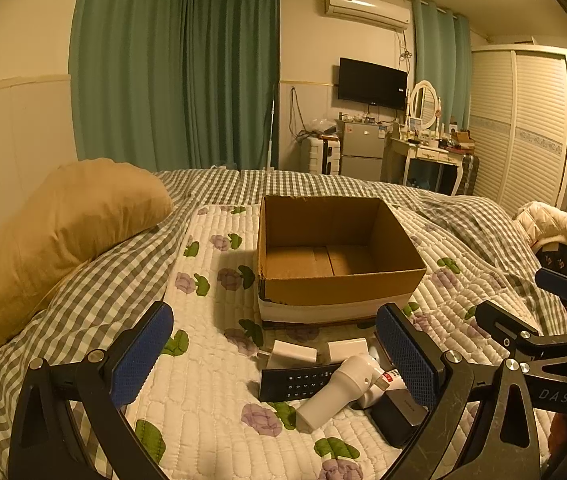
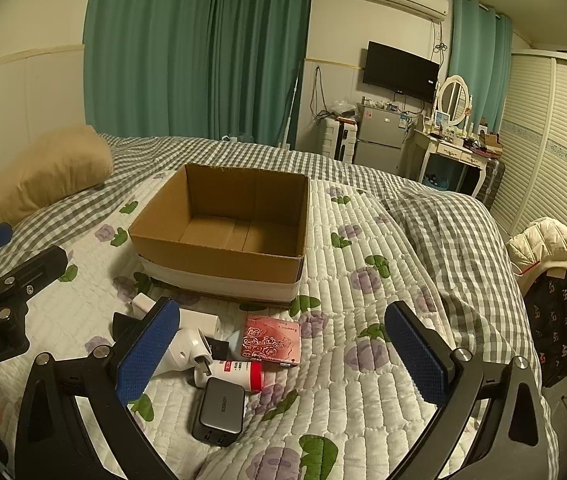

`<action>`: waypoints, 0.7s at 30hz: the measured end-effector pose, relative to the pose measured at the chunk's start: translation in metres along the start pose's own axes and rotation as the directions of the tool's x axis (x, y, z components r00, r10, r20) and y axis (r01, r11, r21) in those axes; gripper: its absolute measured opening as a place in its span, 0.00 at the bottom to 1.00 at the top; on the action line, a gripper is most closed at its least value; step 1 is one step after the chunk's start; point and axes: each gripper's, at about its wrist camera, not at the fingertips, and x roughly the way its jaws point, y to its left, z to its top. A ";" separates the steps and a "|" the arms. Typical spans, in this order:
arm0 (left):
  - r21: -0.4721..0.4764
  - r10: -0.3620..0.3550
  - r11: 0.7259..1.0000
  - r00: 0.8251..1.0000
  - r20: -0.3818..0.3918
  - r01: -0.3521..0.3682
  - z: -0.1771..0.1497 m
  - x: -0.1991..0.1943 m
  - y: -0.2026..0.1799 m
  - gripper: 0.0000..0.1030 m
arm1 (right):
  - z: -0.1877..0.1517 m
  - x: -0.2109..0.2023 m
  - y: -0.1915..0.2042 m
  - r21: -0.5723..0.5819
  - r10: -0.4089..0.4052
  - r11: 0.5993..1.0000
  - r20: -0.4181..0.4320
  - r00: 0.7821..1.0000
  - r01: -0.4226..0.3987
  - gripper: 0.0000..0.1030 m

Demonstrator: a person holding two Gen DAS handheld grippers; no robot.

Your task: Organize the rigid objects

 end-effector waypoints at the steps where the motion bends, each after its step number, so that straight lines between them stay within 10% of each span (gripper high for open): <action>1: 0.000 0.000 1.000 1.000 0.000 0.000 0.000 0.000 0.000 1.00 | 0.000 0.000 0.000 0.000 0.001 1.000 -0.001 1.000 -0.001 1.00; 21: 0.003 0.002 1.000 1.000 -0.015 -0.002 -0.005 0.003 0.002 1.00 | 0.000 0.003 0.003 -0.016 0.000 1.000 -0.020 1.000 0.000 1.00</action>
